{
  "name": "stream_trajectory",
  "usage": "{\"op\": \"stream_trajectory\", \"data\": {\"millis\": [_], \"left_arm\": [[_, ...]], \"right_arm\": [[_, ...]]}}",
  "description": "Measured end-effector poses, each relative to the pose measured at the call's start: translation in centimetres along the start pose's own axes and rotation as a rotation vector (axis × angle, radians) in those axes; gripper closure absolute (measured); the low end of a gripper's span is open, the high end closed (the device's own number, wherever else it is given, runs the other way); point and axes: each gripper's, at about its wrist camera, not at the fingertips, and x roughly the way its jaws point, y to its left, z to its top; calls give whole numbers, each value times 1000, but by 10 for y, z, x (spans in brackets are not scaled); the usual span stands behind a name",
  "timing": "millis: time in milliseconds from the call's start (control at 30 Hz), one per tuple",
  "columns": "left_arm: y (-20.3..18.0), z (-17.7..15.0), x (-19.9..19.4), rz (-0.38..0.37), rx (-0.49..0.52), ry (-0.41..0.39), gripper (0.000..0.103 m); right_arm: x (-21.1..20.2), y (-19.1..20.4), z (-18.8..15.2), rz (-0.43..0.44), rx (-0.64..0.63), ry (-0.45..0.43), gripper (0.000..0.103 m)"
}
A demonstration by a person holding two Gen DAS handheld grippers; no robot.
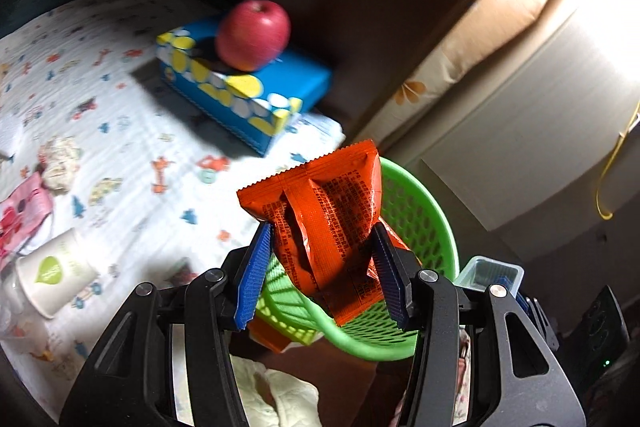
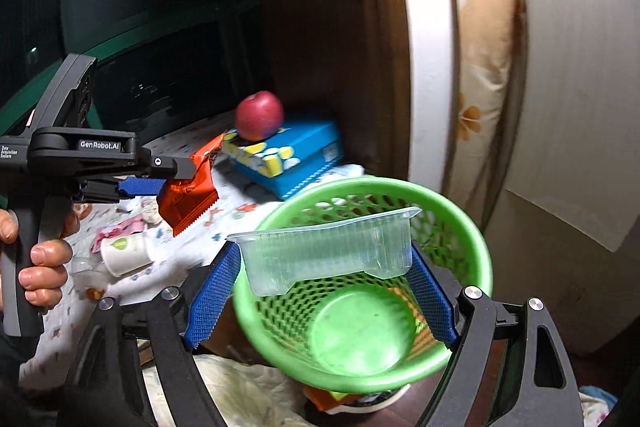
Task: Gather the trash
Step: 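Carry both items to the green basket while the left tool opens, dropping the wrapper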
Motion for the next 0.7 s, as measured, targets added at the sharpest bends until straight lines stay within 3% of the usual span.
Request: {"op": "stream_trajectory", "data": {"millis": [267, 467, 700], "left_arm": [[-41, -11, 53, -20, 65, 105, 52], [-45, -17, 79, -34, 70, 160, 38], [-38, -21, 79, 3, 80, 153, 32]], "right_arm": [[-9, -43, -6, -70, 67, -14, 24], [-9, -58, -8, -87, 101, -16, 24], [-5, -60, -10, -87, 105, -4, 24]]}}
